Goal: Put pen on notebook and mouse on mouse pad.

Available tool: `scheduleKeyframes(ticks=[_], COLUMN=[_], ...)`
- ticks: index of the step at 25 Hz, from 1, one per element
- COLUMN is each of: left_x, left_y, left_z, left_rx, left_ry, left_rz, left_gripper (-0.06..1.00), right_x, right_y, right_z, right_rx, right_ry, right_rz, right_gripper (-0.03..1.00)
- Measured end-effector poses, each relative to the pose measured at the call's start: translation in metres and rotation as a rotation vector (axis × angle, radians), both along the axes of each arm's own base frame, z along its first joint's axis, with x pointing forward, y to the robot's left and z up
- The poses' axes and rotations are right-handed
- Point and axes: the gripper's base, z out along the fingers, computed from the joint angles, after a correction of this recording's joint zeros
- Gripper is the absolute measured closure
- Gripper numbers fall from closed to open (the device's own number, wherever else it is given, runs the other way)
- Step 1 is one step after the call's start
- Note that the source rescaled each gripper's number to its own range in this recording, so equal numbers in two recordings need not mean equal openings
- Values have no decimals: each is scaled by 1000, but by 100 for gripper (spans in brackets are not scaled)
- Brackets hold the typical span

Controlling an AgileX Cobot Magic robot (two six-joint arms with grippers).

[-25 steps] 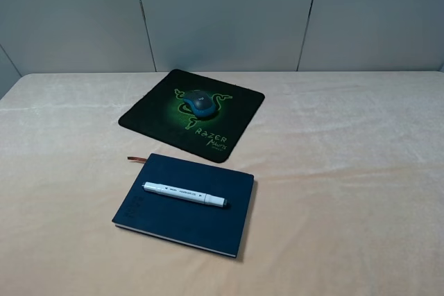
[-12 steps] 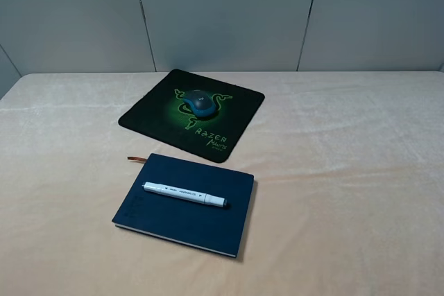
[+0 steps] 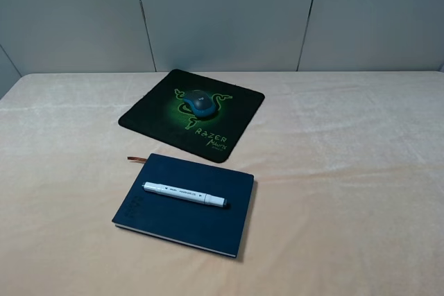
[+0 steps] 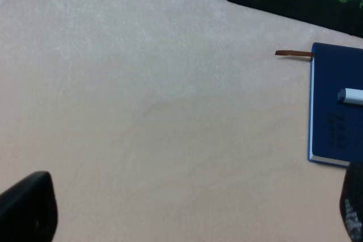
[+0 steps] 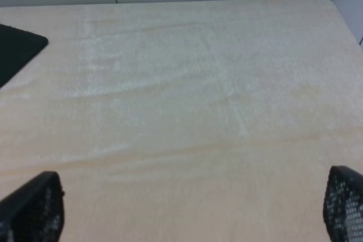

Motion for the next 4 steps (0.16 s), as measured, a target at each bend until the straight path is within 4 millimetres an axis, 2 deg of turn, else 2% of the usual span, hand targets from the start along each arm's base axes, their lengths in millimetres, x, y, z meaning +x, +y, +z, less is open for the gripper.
scheduleKeyframes(ticks=[4], left_x=[0], left_y=[0], left_z=[0], left_rx=[0], left_ry=[0], left_rz=[0], left_gripper=[-6], right_x=[0], right_y=[0], right_z=[0], right_rx=[0], right_ry=[-2], right_rz=[0], right_gripper=[-3])
